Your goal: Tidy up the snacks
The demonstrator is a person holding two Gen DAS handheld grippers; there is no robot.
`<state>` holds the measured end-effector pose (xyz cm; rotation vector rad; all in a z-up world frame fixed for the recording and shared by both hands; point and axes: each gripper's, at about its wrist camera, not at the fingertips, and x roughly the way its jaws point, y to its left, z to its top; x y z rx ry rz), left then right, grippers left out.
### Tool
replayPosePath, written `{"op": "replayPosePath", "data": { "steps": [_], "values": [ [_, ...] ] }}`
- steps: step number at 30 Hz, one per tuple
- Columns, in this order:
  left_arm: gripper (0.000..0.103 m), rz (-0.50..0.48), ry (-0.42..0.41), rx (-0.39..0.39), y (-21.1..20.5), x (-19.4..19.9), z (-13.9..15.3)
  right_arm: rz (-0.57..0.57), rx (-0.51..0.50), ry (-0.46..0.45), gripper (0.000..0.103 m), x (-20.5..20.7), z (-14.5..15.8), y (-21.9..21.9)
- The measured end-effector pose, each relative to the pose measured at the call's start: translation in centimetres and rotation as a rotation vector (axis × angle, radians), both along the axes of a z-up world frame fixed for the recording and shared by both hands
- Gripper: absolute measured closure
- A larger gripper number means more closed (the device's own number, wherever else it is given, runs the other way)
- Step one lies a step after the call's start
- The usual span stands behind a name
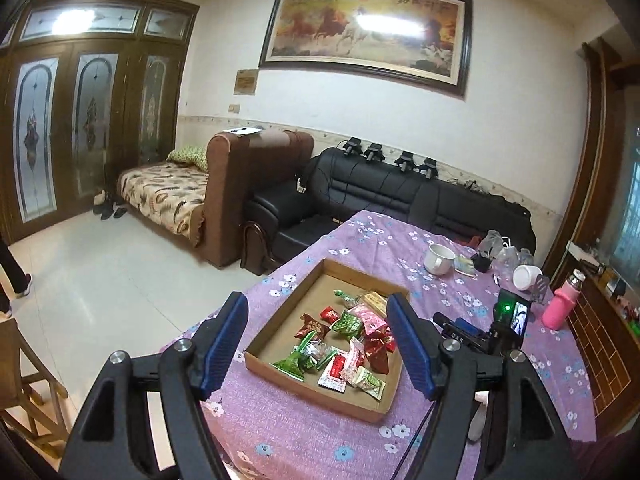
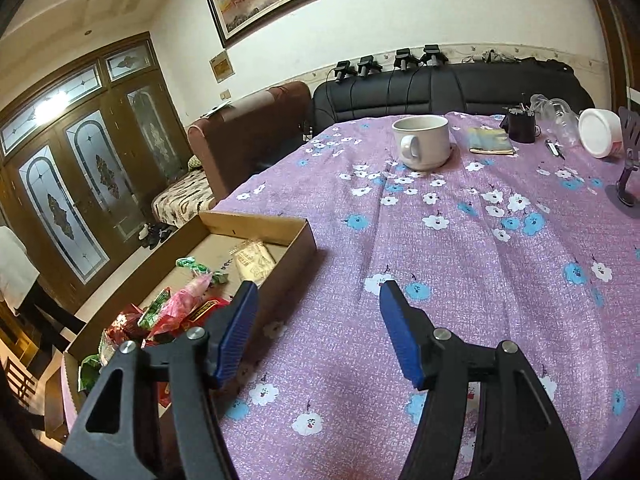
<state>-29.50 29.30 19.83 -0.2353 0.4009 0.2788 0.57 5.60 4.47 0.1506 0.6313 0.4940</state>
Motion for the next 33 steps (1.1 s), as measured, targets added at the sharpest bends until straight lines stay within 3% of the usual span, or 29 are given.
{"op": "replayPosePath", "data": {
  "steps": [15,25,27,30,33],
  "values": [
    [0.024,-0.029,-0.022,0.023,-1.5,-0.5,-0.8,0.003,-0.043,-0.079,0.037,-0.8,1.1,0.6],
    [0.024,-0.257,-0.031,-0.002,-5.3,5.5,-3.4,0.029,-0.066,-0.245,0.029,-5.8,5.9,0.2],
    [0.024,-0.279,-0.047,0.019,-6.1,6.3,-3.4,0.031,-0.053,-0.244,0.02,-7.5,6.3,-0.8],
    [0.023,-0.259,-0.084,0.102,-7.4,7.0,-3.1,0.023,-0.089,-0.229,0.02,-9.4,6.2,-2.1],
    [0.02,-0.175,-0.116,0.165,-8.0,7.1,-2.7,-0.001,-0.102,-0.199,0.02,-10.6,5.7,-3.7]
  ]
}}
